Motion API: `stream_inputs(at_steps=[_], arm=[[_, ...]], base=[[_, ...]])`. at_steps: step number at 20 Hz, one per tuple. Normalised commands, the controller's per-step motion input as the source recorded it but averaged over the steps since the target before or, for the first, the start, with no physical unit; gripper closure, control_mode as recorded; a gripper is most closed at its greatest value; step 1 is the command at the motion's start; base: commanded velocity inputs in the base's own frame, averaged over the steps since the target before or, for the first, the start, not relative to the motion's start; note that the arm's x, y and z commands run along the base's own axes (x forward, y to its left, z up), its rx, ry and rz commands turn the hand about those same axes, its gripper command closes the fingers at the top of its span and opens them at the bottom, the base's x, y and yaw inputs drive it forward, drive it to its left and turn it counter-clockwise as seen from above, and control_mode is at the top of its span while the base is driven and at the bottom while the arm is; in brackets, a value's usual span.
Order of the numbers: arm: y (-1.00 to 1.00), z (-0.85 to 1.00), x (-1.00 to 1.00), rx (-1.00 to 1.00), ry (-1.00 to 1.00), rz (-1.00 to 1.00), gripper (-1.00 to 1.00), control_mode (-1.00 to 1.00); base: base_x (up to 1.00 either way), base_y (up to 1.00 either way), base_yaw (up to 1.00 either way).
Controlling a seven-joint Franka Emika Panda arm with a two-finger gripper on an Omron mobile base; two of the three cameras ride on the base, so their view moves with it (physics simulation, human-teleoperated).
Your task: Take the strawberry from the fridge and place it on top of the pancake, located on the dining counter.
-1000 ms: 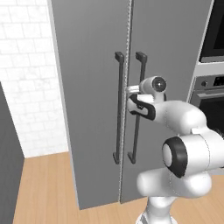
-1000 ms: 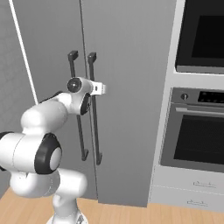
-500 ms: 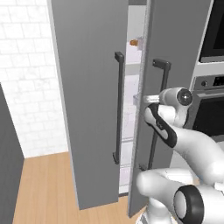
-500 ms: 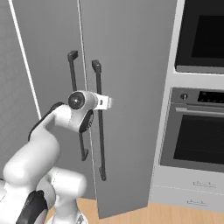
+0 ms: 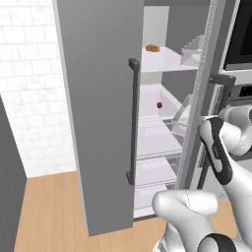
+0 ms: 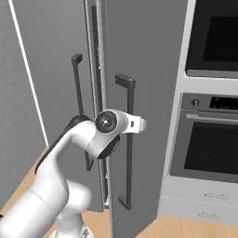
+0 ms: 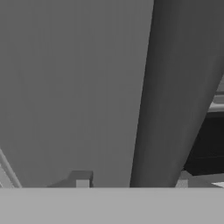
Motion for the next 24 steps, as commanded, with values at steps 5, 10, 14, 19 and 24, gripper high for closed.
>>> stream_inputs(at_steps=[5,10,14,19,24], arm=[[-0.77,0.3,-0.84,0.0,0.32,-0.12,-1.0,-1.0],[0.14,0.1,-0.94,-0.22,0.04,-0.11,-1.0,-1.0],[1.0,0.02,-0.14,-0.54,0.2,-0.01,-1.0,-1.0],[1.0,-0.21,0.4,-0.47,0.24,0.02,-1.0,-1.0],[0.95,-0.27,0.89,-0.36,0.28,0.13,-1.0,-1.0]], base=[[0.0,0.0,0.0],[0.0,0.0,0.0],[0.0,0.0,0.0],[0.0,0.0,0.0],[0.0,0.0,0.0]])
